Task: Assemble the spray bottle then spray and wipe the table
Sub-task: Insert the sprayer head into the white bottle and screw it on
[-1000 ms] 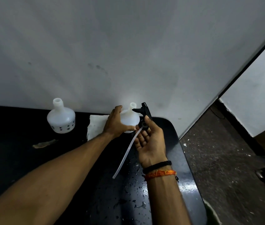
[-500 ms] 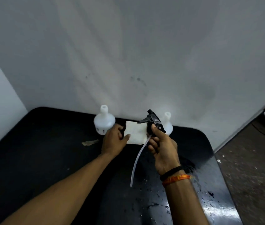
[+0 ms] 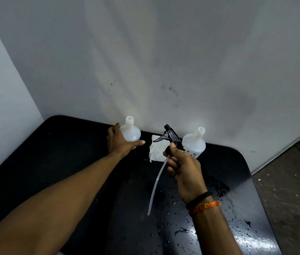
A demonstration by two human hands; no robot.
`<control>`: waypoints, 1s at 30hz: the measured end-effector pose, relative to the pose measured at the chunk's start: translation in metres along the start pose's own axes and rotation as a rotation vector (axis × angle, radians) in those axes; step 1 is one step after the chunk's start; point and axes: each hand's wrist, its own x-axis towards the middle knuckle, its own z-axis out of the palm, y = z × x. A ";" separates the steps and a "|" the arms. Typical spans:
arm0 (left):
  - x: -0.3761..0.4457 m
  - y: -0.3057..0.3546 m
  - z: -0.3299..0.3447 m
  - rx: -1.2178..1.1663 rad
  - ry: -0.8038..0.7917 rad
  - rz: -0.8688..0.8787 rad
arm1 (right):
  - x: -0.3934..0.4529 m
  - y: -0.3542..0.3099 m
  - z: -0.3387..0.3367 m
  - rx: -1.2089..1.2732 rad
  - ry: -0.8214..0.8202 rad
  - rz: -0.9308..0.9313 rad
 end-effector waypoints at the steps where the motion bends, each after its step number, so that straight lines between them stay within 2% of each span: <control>1: 0.005 0.002 0.001 0.003 -0.025 0.018 | 0.001 0.001 -0.001 -0.004 0.009 -0.006; 10: 0.010 0.001 0.003 -0.007 -0.078 0.058 | 0.004 0.008 -0.002 -0.033 0.032 -0.092; 15: -0.022 -0.012 -0.009 -0.013 -0.185 0.135 | 0.000 0.005 0.002 -0.053 0.040 -0.184; 22: -0.067 -0.024 -0.023 -0.016 -0.350 0.180 | -0.009 0.004 0.012 -0.071 0.010 -0.213; 30: -0.097 -0.029 -0.029 -0.060 -0.414 0.200 | -0.015 -0.007 0.018 0.090 -0.010 -0.287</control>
